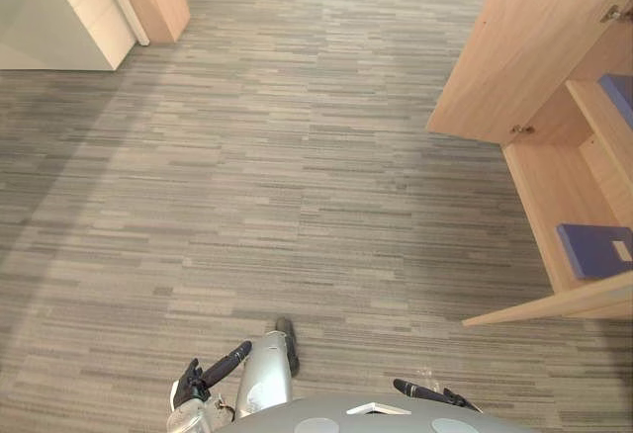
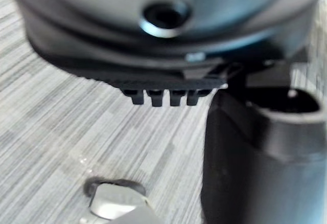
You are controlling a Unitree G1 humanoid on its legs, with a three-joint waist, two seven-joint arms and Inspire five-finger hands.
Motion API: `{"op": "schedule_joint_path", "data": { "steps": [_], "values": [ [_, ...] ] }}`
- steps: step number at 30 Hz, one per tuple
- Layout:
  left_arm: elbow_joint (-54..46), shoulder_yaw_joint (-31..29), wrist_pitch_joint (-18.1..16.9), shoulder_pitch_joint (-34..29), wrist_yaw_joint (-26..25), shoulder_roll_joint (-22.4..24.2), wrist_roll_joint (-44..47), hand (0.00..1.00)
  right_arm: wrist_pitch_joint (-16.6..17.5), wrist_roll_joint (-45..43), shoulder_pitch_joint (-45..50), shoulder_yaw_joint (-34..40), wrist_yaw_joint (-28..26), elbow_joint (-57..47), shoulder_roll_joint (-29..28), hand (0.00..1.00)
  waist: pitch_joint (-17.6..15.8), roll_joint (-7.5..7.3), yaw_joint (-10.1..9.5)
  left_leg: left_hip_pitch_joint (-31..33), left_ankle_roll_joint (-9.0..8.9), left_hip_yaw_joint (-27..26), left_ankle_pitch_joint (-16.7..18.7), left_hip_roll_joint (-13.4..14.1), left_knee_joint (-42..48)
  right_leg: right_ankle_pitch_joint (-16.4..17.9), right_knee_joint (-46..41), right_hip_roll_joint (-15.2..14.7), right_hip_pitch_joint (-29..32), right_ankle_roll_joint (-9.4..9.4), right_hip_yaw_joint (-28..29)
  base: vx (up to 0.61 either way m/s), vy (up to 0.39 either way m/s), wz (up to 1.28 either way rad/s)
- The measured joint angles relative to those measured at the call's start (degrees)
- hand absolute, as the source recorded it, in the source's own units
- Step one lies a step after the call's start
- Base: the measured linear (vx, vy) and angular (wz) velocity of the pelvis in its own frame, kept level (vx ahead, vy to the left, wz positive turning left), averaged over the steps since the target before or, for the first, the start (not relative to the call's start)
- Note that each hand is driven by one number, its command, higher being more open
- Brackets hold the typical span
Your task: Walk over to the cabinet, pick up the folder, carry it to the office cabinet, place the folder inside the office cabinet, then close the office cabinet door
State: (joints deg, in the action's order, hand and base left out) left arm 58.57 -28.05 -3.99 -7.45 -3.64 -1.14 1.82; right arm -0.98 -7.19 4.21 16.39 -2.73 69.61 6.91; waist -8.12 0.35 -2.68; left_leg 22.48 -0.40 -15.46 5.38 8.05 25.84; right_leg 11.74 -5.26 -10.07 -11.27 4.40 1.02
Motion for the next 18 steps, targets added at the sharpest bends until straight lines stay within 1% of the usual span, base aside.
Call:
{"op": "schedule_joint_path", "data": {
  "steps": [1, 2, 3, 4, 5, 6, 7, 8, 9, 10, 11, 12, 13, 14, 15, 16, 17, 18],
  "values": [
    [0.3, 0.0, 0.0, 0.0, 0.1, 0.0, -0.1, 1.0, 0.0, 0.0, -0.2, 0.2, -0.1, 0.2, -0.1, 1.0, 0.6, -0.36, -0.16, -0.1, 0.31, -0.2, 0.8, -0.8, -0.1, -0.4, -1.4, -0.1, 0.8, -0.05, -0.2, 0.44, 0.228, -0.04],
    [1.4, -0.2, 0.2, 0.0, 0.1, -0.1, -0.1, 1.0, 0.0, 0.0, -0.7, -0.1, -0.5, 0.7, -0.4, 1.0, 1.6, -1.21, -0.34, -1.2, 1.04, -0.8, 1.7, -2.7, -1.2, -2.9, -3.1, -1.6, 2.3, 0.52, -0.2, 0.33, 0.191, -0.12],
    [2.1, -0.6, 0.4, -0.1, 0.2, -0.2, -0.1, 1.0, 0.1, 0.0, -0.7, -0.1, -0.6, 1.1, -0.6, 1.0, 1.9, -1.72, -0.44, -2.6, 1.23, -1.4, 1.8, -3.8, -2.7, -4.0, -4.2, -2.4, 2.6, 0.7, 0.7, 0.41, 0.265, -0.2],
    [3.1, -1.7, 0.8, -0.6, 0.4, -0.1, 0.0, 1.0, 0.1, 0.0, -0.9, 0.1, -1.2, 1.4, -0.7, 1.0, 2.7, -2.37, -0.74, -6.2, 1.52, -2.9, 2.0, -5.8, -6.2, -6.0, -8.1, -3.9, 3.5, 0.64, 2.4, 0.33, 0.213, -0.23],
    [4.0, -1.5, 1.0, -1.6, 0.6, -0.1, -0.3, 1.0, 0.1, 0.0, -0.9, 0.5, -1.8, 1.4, -0.7, 1.0, 3.3, -2.25, -0.96, -9.3, 2.13, -3.8, 2.2, -6.7, -8.8, -7.6, -13.4, -4.3, 5.3, 0.39, 3.4, 0.39, 0.234, -0.38],
    [4.6, -1.4, 1.5, -3.0, 0.5, 0.0, -0.4, 1.0, 0.2, 0.0, -1.0, 1.0, -2.5, 1.3, -0.5, 1.0, 3.5, -1.87, -1.04, -13.3, 3.17, -5.1, 2.4, -7.4, -11.3, -9.3, -24.8, -4.4, 9.1, 0.97, 3.6, 0.44, 0.23, -0.38],
    [5.0, -1.0, 1.8, -4.6, 0.6, -0.1, -0.4, 1.0, 0.2, 0.0, -1.3, 1.1, -2.9, 1.3, -0.4, 1.0, 3.6, -1.35, -0.77, -16.9, 4.49, -6.1, 2.6, -8.0, -12.9, -11.0, -35.3, -5.1, 12.8, 0.66, 0.2, 0.43, 0.214, -0.33],
    [5.1, -0.9, 1.8, -5.1, 0.6, -0.2, -0.4, 1.0, 0.2, 0.0, -1.6, 1.1, -2.9, 1.3, -0.3, 1.0, 3.6, -1.35, -0.59, -18.6, 4.82, -6.4, 2.9, -8.3, -13.9, -11.3, -39.4, -5.9, 14.4, -0.01, -3.1, 0.42, 0.195, -0.22],
    [5.7, -0.9, 2.0, -5.7, 0.6, -0.4, -0.4, 1.0, 0.3, -0.1, -2.5, 1.2, -2.9, 1.3, -0.1, 1.0, 3.6, -1.34, -0.28, -22.1, 4.92, -6.7, 3.0, -9.0, -16.2, -8.9, -45.3, -7.9, 16.7, -2.95, -11.6, 0.27, 0.115, -0.18],
    [6.5, -0.1, 2.0, -5.8, 0.6, -0.6, -0.4, 1.0, 0.3, -0.1, -3.2, 1.5, -2.8, 1.2, -0.1, 1.0, 3.4, -0.95, -0.14, -24.4, 4.85, -6.9, 3.0, -9.0, -17.6, -6.1, -47.2, -8.3, 17.9, -4.41, -16.9, 0.33, 0.112, -0.19],
    [7.2, 1.1, 2.1, -5.8, 0.7, -0.8, -0.4, 1.0, 0.2, 0.0, -3.9, 1.6, -2.3, 1.0, -0.2, 1.0, 3.3, -0.27, -0.13, -26.0, 4.81, -7.0, 2.9, -8.5, -18.5, -3.3, -46.5, -7.5, 18.8, -4.45, -21.3, 0.3, 0.052, -0.18],
    [7.4, 2.3, 2.1, -5.7, 0.8, -0.7, -0.4, 1.0, 0.3, 0.0, -4.6, 1.8, -1.7, 0.6, -0.2, 1.0, 2.8, 0.57, -0.07, -27.7, 4.77, -6.8, 2.9, -7.7, -19.0, -0.2, -43.0, -6.0, 19.9, -4.3, -25.3, 0.28, 0.024, -0.12],
    [7.5, 2.8, 2.1, -5.6, 0.9, -0.7, -0.4, 1.0, 0.3, -0.1, -4.8, 2.3, -1.7, 0.4, -0.3, 1.0, 2.5, 1.05, 0.05, -28.2, 4.57, -6.7, 3.1, -7.3, -19.1, 0.6, -39.8, -5.0, 20.5, -4.26, -26.7, 0.24, -0.019, 0.03],
    [7.7, 3.0, 2.1, -5.3, 1.3, -0.7, -0.4, 1.0, 0.3, -0.8, -5.4, 3.1, -1.7, 0.2, -0.4, 1.0, 2.0, 1.85, 0.63, -28.9, 4.01, -6.3, 3.4, -6.5, -19.4, 0.8, -31.7, -3.2, 21.4, -4.01, -28.8, 0.21, -0.038, 0.17],
    [7.8, 2.9, 2.1, -5.2, 1.3, -0.6, -0.4, 1.0, 0.3, -1.2, -5.9, 4.2, -1.7, 0.1, -0.7, 1.0, 1.7, 2.03, 1.27, -29.7, 3.46, -6.1, 3.5, -6.3, -20.7, -0.4, -23.1, -2.5, 22.7, -2.97, -29.9, 0.25, -0.07, 0.19],
    [7.9, 2.9, 2.1, -5.2, 1.3, -0.6, -0.4, 1.0, 0.3, -1.2, -6.3, 4.9, -1.6, 0.0, -0.9, 1.0, 1.7, 2.01, 1.35, -30.2, 3.01, -6.2, 3.6, -6.3, -21.5, -1.7, -19.0, -2.5, 23.4, -2.62, -30.4, 0.25, -0.113, 0.04],
    [7.9, 2.6, 2.2, -4.6, 1.1, -0.5, -0.4, 1.0, 0.3, -1.8, -6.2, 5.9, -1.4, -0.6, -1.3, 1.0, 1.1, 1.68, 0.97, -31.2, 1.86, -6.7, 3.8, -6.2, -22.6, -5.4, -10.6, -2.6, 24.5, -2.28, -31.2, 0.26, -0.182, -0.12],
    [7.9, 2.2, 2.2, -4.3, 1.0, -0.4, -0.3, 1.0, 0.3, -2.8, -6.2, 6.9, -1.2, -0.9, -1.8, 1.0, 0.4, 1.69, 0.77, -32.1, 0.46, -7.4, 4.6, -5.4, -22.7, -8.9, -4.3, -2.9, 25.3, -2.31, -32.3, 0.22, -0.194, -0.22]
  ]
}}
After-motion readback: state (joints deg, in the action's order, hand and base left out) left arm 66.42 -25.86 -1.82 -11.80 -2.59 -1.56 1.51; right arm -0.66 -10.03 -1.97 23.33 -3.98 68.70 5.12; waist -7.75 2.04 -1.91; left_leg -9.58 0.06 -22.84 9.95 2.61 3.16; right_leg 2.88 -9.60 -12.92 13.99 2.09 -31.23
